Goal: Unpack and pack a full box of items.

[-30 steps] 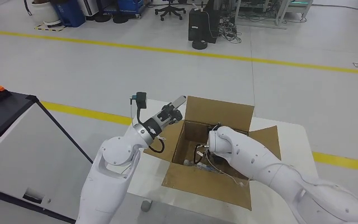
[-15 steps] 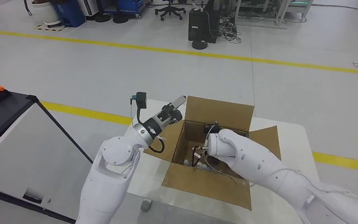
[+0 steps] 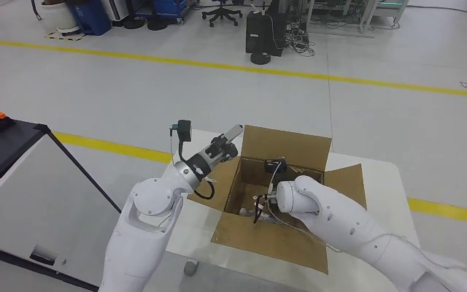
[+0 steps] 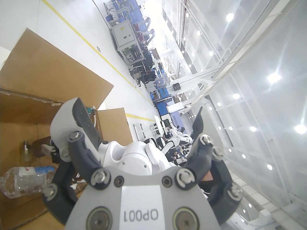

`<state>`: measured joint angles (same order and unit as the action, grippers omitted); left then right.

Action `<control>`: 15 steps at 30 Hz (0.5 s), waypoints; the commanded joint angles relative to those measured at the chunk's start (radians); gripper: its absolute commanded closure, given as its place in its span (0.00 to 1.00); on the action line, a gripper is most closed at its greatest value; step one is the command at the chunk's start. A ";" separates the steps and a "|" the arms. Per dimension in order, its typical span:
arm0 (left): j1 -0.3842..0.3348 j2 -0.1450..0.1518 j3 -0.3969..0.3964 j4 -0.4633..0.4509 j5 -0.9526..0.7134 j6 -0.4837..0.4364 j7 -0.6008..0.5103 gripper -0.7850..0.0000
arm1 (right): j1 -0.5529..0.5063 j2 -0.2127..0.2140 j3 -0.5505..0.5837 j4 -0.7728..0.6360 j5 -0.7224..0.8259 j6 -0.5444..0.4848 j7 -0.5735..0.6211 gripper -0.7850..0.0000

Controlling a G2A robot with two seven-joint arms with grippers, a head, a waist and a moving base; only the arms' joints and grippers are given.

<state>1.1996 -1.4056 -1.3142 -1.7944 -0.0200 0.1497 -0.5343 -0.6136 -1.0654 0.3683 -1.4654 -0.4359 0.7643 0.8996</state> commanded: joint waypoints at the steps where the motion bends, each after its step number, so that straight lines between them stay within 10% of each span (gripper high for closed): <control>1: 0.000 0.000 0.000 0.000 0.000 0.000 0.000 0.00 | -0.018 0.013 0.019 -0.034 -0.018 -0.001 -0.008 1.00; 15: 0.000 0.000 0.000 0.000 0.000 0.000 0.000 0.00 | -0.145 0.103 0.177 -0.281 -0.151 0.051 0.000 1.00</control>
<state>1.1996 -1.4056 -1.3142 -1.7944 -0.0200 0.1497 -0.5343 -0.7493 -0.9686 0.5282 -1.7277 -0.5805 0.8145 0.9013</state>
